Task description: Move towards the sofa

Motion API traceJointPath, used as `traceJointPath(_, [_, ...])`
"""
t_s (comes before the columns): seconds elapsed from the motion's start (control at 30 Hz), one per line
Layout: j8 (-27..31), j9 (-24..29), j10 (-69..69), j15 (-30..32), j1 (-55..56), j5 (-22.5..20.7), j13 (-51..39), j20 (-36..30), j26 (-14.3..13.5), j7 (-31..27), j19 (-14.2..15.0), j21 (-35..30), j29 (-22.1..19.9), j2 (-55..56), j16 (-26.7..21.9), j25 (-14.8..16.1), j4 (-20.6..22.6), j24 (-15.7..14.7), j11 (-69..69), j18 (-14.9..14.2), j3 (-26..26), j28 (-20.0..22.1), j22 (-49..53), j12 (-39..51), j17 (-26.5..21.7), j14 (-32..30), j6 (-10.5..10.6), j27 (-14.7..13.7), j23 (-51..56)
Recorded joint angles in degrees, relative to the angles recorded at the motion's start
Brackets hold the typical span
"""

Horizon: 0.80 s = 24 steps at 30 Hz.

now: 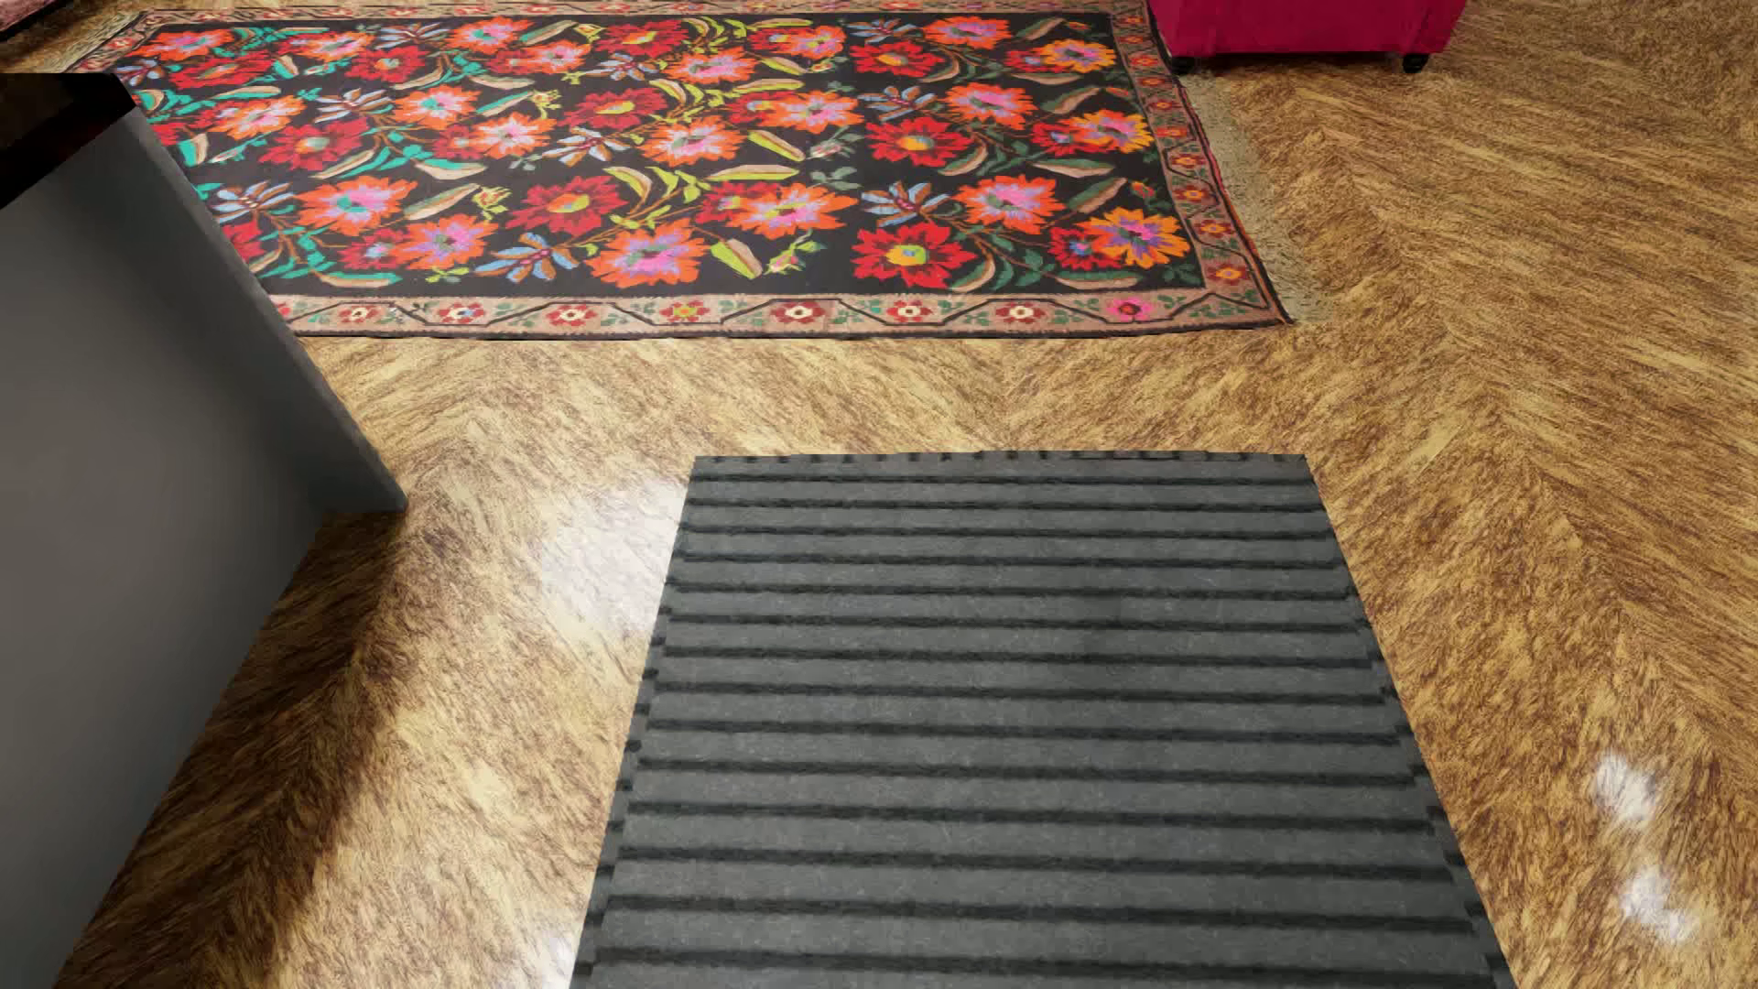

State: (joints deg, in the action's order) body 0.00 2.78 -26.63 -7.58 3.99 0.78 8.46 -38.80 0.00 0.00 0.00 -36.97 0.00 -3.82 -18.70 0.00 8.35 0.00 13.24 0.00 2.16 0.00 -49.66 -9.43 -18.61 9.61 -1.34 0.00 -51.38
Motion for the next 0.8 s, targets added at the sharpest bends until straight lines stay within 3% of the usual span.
traceJointPath(0.03, [0.0,-0.2,-0.8,-1.4,1.4,0.2,0.4,-0.3,0.0,0.0,0.0,3.8,0.0,1.5,0.1,0.0,0.6,0.0,1.3,0.0,-1.5,0.0,-0.1,0.5,-0.1,-0.9,-0.1,0.0,-0.7])
traceJointPath(0.07, [0.0,-1.0,-1.5,-4.3,0.9,0.3,2.2,-0.1,0.0,0.0,0.0,5.5,0.0,-0.7,-0.1,0.0,1.4,0.0,-3.7,0.0,1.8,0.0,0.5,-0.7,0.1,-0.5,-0.8,0.0,-0.5])
traceJointPath(0.1, [0.0,-0.1,-2.1,-11.5,1.2,-0.1,1.9,-0.3,0.0,0.0,0.0,4.2,0.0,2.3,-0.3,0.0,1.0,0.0,15.2,0.0,-0.3,0.0,1.0,0.0,-0.3,-1.2,-0.2,0.0,-0.3])
traceJointPath(0.17, [0.0,1.3,-2.1,-12.4,-0.8,0.7,3.2,1.0,0.0,0.0,0.0,4.3,0.0,8.9,-0.7,0.0,1.9,0.0,26.1,0.0,0.7,0.0,3.5,0.0,-0.4,2.4,-0.7,0.0,0.2])
traceJointPath(0.23, [0.0,4.3,-2.5,-10.2,-5.0,1.6,3.8,-2.0,0.0,0.0,0.0,4.8,0.0,15.4,-2.2,0.0,1.8,0.0,39.4,0.0,2.1,0.0,4.1,2.2,0.8,4.8,-1.5,0.0,-1.2])
traceJointPath(0.3, [0.0,3.2,-0.8,-9.6,-6.7,1.8,5.9,-1.0,0.0,0.0,0.0,4.6,0.0,22.2,-1.5,0.0,0.3,0.0,39.5,0.0,7.9,0.0,3.4,4.0,0.4,8.1,0.0,0.0,-1.0])
traceJointPath(0.47, [0.0,4.2,3.8,2.0,-19.2,3.1,8.4,1.8,0.0,0.0,0.0,5.1,0.0,33.4,-2.0,0.0,-1.3,0.0,23.9,0.0,12.8,0.0,6.7,7.7,0.0,19.6,0.3,0.0,-5.2])
traceJointPath(0.53, [0.0,4.7,3.7,1.5,-22.7,3.5,8.7,1.8,0.0,0.0,0.0,5.7,0.0,35.8,-2.2,0.0,-2.1,0.0,22.4,0.0,14.9,0.0,6.1,8.7,0.0,20.3,0.3,0.0,-6.2])
traceJointPath(0.6, [0.0,4.5,2.3,1.8,-24.9,3.3,9.0,-0.3,0.0,0.0,0.0,4.8,0.0,37.9,-2.0,0.0,-4.1,0.0,30.1,0.0,17.7,0.0,4.2,8.1,-0.7,16.6,1.2,0.0,-6.2])
traceJointPath(0.63, [0.0,4.3,-0.3,0.3,-24.6,2.2,8.3,-0.3,0.0,0.0,0.0,3.3,0.0,38.2,-1.0,0.0,-6.0,0.0,33.8,0.0,18.4,0.0,2.0,7.1,-0.8,11.4,2.7,0.0,-7.3])
traceJointPath(0.7, [0.0,3.4,-13.5,-4.6,-21.2,0.7,7.9,0.1,0.0,0.0,0.0,5.4,0.0,33.9,-0.4,0.0,-7.4,0.0,37.6,0.0,17.2,0.0,1.6,2.3,-0.5,-5.7,2.6,0.0,-7.2])
traceJointPath(0.73, [0.0,4.1,-23.8,-6.6,-16.7,-1.0,7.2,-2.4,0.0,0.0,0.0,6.6,0.0,30.7,-0.8,0.0,-7.6,0.0,37.2,0.0,14.0,0.0,1.1,1.6,-0.2,-12.9,2.6,0.0,-7.0])
traceJointPath(0.8, [0.0,4.5,-46.3,-10.2,-3.4,-2.2,5.6,-4.3,0.0,0.0,0.0,6.9,0.0,23.1,-1.5,0.0,-7.4,0.0,34.6,0.0,10.1,0.0,0.1,-0.4,0.2,-12.7,1.6,0.0,-3.6])
